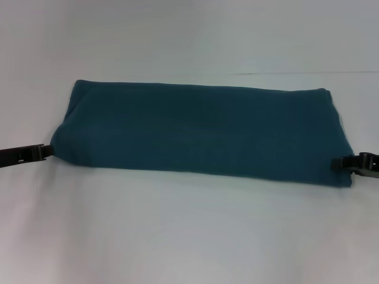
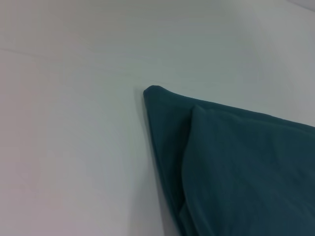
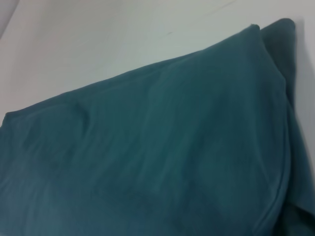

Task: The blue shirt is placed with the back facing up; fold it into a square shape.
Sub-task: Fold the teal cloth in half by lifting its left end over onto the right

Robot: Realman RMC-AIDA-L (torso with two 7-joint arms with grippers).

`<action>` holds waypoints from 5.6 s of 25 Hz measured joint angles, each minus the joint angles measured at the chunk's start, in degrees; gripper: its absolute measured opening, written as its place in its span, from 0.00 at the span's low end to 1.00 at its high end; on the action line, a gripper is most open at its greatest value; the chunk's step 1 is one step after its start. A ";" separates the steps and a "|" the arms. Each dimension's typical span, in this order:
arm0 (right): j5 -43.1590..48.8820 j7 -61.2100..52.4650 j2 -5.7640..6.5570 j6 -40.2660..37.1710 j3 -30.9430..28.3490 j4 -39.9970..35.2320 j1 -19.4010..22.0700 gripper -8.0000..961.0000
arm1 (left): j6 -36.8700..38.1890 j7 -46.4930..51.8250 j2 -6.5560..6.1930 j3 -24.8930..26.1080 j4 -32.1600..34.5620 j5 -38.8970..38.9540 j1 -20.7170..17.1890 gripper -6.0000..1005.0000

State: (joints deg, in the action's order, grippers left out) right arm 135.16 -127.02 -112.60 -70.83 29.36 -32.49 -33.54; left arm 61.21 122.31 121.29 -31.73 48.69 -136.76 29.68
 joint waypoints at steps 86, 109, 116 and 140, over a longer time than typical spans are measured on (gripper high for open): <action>-14.46 13.43 -0.18 -8.94 0.69 -11.13 2.28 0.71 | 20.45 4.28 1.34 11.24 8.14 5.26 -7.94 0.49; -19.58 17.20 -2.24 -5.85 0.76 -9.07 -1.01 0.95 | 17.89 10.06 0.39 10.54 3.90 -2.64 -5.13 0.88; -19.59 17.23 -2.01 -5.75 0.35 -9.09 -0.71 0.95 | 16.46 11.02 -0.43 10.46 1.16 -4.55 -2.44 0.88; -19.87 17.11 -1.65 -5.72 0.17 -9.08 -0.92 0.95 | 13.27 11.88 -0.80 7.55 -1.23 -5.71 0.73 0.88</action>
State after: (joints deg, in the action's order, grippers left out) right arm 115.29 -109.91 -114.26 -76.54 29.53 -41.57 -34.46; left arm 74.48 134.19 120.49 -24.18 47.46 -142.47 30.41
